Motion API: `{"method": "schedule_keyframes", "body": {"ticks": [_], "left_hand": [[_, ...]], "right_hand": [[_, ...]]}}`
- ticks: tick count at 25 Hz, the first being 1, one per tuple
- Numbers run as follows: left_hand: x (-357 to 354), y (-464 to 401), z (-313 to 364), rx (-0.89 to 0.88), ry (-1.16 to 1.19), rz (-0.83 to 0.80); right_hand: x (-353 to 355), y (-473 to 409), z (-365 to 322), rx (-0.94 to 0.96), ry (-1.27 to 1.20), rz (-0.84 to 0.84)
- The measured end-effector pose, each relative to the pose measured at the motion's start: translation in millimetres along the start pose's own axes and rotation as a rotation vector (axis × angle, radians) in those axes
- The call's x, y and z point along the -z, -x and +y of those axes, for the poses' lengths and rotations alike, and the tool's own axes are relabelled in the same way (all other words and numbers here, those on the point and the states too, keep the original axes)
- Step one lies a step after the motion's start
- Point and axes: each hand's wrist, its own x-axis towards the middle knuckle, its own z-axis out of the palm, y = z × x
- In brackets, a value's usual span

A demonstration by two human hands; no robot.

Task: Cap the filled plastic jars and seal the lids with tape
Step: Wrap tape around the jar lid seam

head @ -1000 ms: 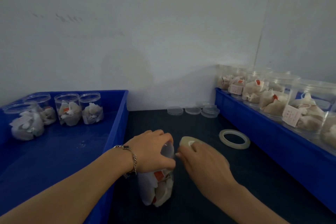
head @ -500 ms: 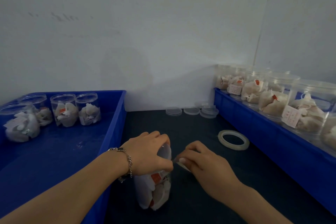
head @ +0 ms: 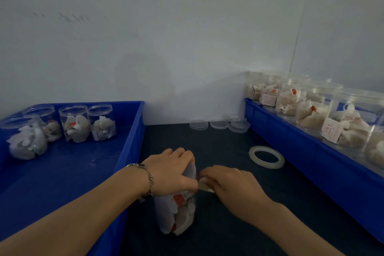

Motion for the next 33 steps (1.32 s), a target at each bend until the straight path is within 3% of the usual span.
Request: {"method": "schedule_keyframes", "body": {"ticks": [4, 9, 15, 20, 29, 33], "left_hand": [[3, -3, 1, 0.022, 0.017, -0.068], [3, -2, 0, 0.026, 0.016, -0.052], [-4, -1, 0, 0.006, 0.043, 0.1], [-5, -5, -2, 0.053, 0.127, 0.213], [-9, -11, -5, 0.088, 0.13, 0.21], [-8, -12, -7, 0.089, 0.119, 0.216]], "right_hand": [[4, 3, 10, -0.002, -0.052, -0.064], [3, -4, 6, -0.064, -0.195, -0.019], [-7, -1, -10, 0.025, 0.115, 0.177], [-1, -13, -17, -0.114, 0.129, 0.093], [1, -42, -7, -0.164, 0.072, 0.131], [3, -56, -1, -0.186, 0.05, 0.068]]}}
